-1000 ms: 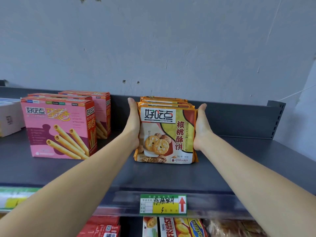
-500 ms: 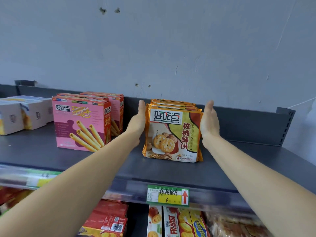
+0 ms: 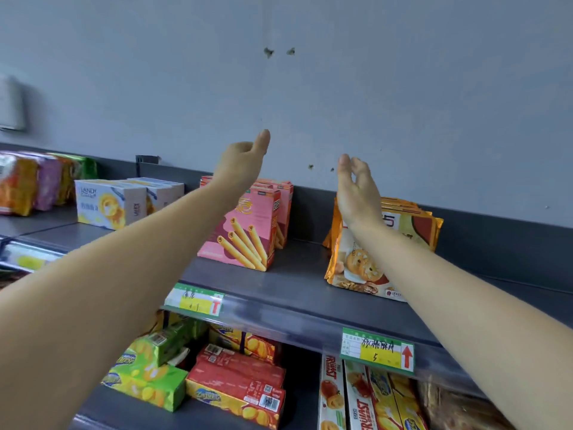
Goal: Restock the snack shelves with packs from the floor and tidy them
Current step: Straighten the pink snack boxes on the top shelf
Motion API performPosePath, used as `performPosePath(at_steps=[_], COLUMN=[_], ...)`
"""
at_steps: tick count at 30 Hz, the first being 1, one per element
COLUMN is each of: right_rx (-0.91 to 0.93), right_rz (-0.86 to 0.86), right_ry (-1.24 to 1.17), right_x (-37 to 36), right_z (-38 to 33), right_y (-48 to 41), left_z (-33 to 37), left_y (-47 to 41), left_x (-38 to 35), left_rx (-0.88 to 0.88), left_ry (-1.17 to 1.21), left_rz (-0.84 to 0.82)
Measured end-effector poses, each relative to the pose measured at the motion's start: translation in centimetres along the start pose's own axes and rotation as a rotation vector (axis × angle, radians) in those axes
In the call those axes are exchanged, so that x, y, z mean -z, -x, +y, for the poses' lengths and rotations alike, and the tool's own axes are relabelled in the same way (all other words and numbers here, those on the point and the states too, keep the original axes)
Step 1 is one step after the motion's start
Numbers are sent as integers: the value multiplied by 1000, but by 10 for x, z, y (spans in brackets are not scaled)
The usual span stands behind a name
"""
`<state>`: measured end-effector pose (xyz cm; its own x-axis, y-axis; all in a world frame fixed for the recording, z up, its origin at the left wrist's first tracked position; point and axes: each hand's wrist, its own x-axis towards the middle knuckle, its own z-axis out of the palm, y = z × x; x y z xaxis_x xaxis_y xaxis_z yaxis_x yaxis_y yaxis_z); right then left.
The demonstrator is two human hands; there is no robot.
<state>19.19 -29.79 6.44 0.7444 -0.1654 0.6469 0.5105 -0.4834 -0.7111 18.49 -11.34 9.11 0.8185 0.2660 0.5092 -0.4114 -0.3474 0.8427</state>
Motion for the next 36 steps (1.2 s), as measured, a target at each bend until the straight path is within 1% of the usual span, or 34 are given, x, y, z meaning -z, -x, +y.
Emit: performPosePath(at_steps=[2, 5, 7, 9, 12, 15, 17, 21, 24, 27, 29, 32, 33, 36], right_rx=[-23, -62, -136, -237, -378, -564, -625, -673, -689, -692, -681, -729, -740, -767], right_rz=[-37, -90, -112, -132, -138, -140, -84, -24, -18, 2, 36, 102, 95, 26], right_ry=[-4, 4, -10, -37, -145, -370, -505, -616, -630, -592, -523, -457, -455, -480], right_x=[-20, -51, -72, -90, -114, -134, -144, -163, -174, -173, -167, -161, -160, -159], right_z=[-6, -11, -13, -16, -16, -11, -5, 1, -3, 3, 6, 11, 11, 43], right_y=[3, 7, 9, 11, 13, 12, 9, 4, 4, 0, 0, -4, -5, -23], left_z=[-11, -32, -50, -69, -95, -122, -136, -160, -158, -161, -162, -165, -166, -169], left_y=[-10, -27, -40, -53, -66, -74, -76, -85, -83, -87, -91, -99, -100, -106], left_x=[26, 57, 72, 83, 90, 90, 87, 80, 73, 69, 70, 66, 64, 59], left_rx=[-5, -9, 9, 68, 191, 364, 418, 491, 524, 490, 501, 514, 512, 541], left_ry=[3, -27, -40, -54, -19, 93, 194, 383, 557, 601, 605, 598, 586, 577], left_rz=[58, 75, 73, 60, -24, -157, -274, -500, -560, -631, -619, -577, -569, -586])
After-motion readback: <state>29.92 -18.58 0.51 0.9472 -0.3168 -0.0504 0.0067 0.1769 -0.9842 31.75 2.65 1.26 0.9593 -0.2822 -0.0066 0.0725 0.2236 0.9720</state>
